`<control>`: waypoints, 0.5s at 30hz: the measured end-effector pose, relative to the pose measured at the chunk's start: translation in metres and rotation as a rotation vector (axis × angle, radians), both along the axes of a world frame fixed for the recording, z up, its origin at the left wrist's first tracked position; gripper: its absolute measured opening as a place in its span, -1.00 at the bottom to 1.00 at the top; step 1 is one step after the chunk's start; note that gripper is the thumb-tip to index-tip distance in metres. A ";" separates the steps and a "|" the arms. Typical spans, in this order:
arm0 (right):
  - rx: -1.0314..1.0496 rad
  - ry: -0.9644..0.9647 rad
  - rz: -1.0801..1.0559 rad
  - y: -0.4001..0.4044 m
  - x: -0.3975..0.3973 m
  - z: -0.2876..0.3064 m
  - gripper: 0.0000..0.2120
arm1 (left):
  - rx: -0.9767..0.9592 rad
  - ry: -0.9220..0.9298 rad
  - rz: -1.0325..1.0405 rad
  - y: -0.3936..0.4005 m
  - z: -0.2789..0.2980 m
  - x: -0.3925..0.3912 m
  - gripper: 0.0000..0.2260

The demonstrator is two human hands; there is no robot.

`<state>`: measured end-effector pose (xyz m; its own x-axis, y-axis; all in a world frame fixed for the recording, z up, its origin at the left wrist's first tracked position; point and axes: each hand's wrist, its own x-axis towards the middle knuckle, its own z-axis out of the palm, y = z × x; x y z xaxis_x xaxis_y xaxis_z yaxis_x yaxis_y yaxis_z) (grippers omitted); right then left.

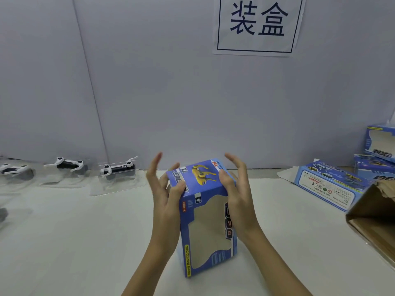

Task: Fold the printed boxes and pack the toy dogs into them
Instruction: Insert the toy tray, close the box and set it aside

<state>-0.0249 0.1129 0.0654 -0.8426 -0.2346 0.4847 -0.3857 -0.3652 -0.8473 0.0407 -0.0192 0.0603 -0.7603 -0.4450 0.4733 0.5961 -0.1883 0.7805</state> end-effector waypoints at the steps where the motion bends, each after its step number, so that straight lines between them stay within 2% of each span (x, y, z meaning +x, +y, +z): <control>1: 0.010 0.002 -0.003 0.000 0.000 0.000 -0.65 | -0.048 -0.005 0.044 0.000 0.000 0.000 -0.54; 3: 0.045 0.003 -0.007 0.000 0.000 0.000 -0.67 | -0.125 -0.034 0.139 0.001 -0.004 -0.002 -0.58; 6: 0.090 0.012 -0.038 0.001 -0.004 -0.004 -0.72 | -0.137 -0.057 0.136 0.005 -0.009 0.001 -0.49; 8: 0.106 0.038 -0.073 0.001 -0.005 -0.007 -0.72 | -0.245 -0.033 0.152 0.003 -0.012 0.004 -0.42; 11: 0.088 0.076 -0.147 0.001 -0.004 -0.012 -0.73 | -0.366 -0.020 0.115 0.000 -0.015 0.004 -0.41; 15: -0.033 0.088 -0.267 0.003 -0.006 -0.015 -0.72 | -0.496 -0.030 0.211 -0.002 -0.018 -0.003 -0.19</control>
<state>-0.0312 0.1156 0.0506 -0.8268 0.0072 0.5625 -0.5436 -0.2676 -0.7956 0.0378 -0.0208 0.0427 -0.6947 -0.3181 0.6451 0.5576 0.3284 0.7624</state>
